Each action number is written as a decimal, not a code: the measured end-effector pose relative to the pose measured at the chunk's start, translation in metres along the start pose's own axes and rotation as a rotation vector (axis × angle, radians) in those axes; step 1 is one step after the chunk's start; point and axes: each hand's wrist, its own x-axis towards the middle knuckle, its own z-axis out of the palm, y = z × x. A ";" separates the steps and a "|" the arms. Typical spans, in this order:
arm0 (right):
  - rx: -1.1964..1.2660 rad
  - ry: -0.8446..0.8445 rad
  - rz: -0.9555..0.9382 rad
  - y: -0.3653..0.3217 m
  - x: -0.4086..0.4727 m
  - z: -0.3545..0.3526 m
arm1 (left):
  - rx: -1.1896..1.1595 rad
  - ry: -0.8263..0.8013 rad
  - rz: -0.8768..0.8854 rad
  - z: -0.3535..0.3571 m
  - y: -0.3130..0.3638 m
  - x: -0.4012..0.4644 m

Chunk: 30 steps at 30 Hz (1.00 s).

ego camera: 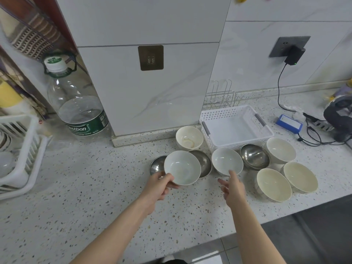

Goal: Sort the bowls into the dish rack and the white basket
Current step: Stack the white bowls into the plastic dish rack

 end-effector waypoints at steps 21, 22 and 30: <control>0.285 0.330 -0.198 0.004 -0.042 0.018 | -0.070 0.106 0.044 -0.055 0.011 -0.020; 0.291 0.328 -0.218 0.003 -0.050 0.021 | -0.090 0.103 0.056 -0.060 0.014 -0.022; 0.318 0.161 -0.249 0.017 -0.127 0.077 | -0.167 0.142 0.131 -0.131 0.025 -0.050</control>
